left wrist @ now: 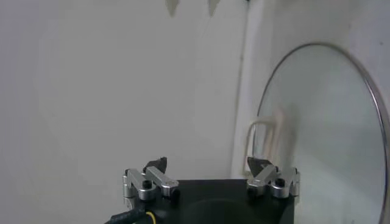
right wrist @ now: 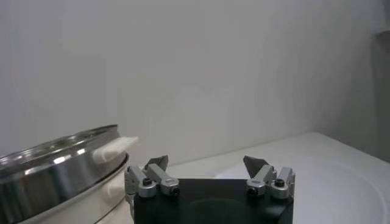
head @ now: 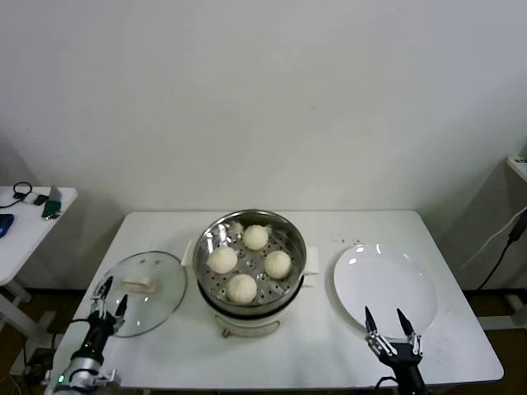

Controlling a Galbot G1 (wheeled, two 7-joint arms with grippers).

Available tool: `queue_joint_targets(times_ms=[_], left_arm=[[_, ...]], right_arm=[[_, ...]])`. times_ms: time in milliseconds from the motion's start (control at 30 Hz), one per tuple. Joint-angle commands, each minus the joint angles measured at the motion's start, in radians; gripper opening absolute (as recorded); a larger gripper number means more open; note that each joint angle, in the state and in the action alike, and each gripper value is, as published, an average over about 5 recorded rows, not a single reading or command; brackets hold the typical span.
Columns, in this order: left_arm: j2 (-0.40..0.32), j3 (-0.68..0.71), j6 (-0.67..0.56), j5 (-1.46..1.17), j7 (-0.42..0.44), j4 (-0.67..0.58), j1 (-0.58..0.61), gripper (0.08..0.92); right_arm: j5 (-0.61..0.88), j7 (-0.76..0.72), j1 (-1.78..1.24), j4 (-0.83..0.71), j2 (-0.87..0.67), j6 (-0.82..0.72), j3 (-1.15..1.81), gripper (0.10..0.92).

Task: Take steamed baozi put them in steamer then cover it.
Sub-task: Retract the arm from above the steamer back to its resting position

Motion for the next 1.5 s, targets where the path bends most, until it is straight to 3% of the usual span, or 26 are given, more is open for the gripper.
queue_joint_targets(times_ms=[33, 767, 1000, 1500], left_arm=[[0.011, 0.014, -0.012, 0.126, -0.019, 0.146, -0.13, 0.823], [0.013, 0.045, -0.014, 0.206, -0.022, 0.271, -0.27, 0.8], [0.008, 0.049, -0.038, 0.242, -0.044, 0.341, -0.288, 0.635], [-0.005, 0.039, -0.021, 0.201, -0.044, 0.299, -0.282, 0.188]], right_arm=[[-0.011, 0.008, -0.026, -0.006, 0.041, 0.024, -0.001, 0.823], [-0.011, 0.006, -0.029, -0.06, 0.065, 0.069, 0.015, 0.823], [-0.011, 0.007, -0.028, -0.069, 0.072, 0.076, 0.017, 0.823], [-0.011, 0.012, -0.018, -0.081, 0.091, 0.087, 0.023, 0.823]])
